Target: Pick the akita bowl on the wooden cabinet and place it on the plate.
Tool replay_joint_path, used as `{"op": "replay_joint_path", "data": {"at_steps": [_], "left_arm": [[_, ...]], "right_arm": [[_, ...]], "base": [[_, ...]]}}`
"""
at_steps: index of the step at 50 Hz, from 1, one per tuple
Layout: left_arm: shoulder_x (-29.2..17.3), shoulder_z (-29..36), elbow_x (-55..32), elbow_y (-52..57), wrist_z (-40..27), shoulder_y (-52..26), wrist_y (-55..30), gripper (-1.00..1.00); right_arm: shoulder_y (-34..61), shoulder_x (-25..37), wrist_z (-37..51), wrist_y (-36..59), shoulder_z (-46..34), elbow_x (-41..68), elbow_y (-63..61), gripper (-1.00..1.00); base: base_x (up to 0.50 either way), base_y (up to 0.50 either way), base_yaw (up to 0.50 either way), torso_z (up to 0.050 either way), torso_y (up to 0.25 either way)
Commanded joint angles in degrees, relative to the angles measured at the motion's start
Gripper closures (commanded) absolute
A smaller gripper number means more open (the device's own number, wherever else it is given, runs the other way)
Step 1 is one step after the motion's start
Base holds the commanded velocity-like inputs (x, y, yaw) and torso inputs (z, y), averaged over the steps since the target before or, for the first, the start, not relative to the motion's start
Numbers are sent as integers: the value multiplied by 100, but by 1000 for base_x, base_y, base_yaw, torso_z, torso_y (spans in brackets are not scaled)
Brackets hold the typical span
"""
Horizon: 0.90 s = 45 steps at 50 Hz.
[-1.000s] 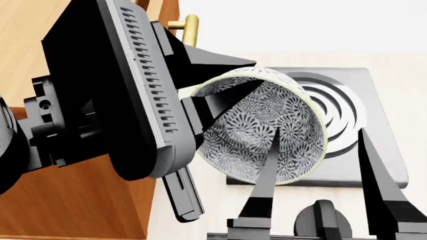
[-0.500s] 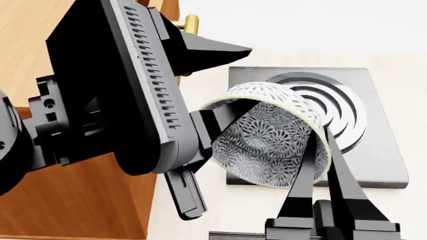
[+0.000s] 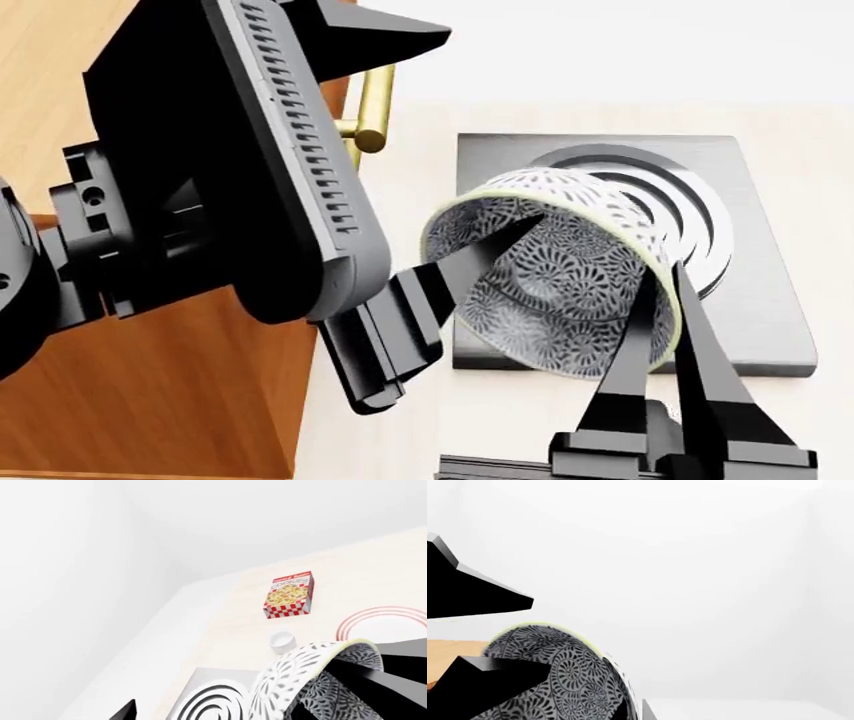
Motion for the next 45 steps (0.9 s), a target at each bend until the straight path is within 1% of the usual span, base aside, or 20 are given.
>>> {"op": "replay_joint_path", "data": {"at_steps": [1, 12, 24, 35, 45], "left_arm": [[-6, 30, 7, -19, -17, -13, 9, -100], [-36, 27, -24, -11, -39, -20, 9, -100], [-61, 0, -60, -12, -85, -13, 23, -100], [-98, -20, -87, -10, -104, -35, 32, -100], [-49, -117, -130, -137, -222, -59, 33, -100]], "right_arm": [[-170, 112, 259, -185, 298, -43, 77, 100], [-713, 186, 564, -905, 868, 32, 558, 100], [-1133, 201, 805, -1395, 1327, 130, 839, 100], [-1411, 329, 943, -1650, 1646, 187, 705, 100], [-1910, 333, 1354, -2040, 2238, 408, 751, 100]], "base": [[0, 0, 0, 0, 0], [0, 0, 0, 0, 0], [0, 0, 0, 0, 1], [0, 0, 0, 0, 0], [0, 0, 0, 0, 0]]}}
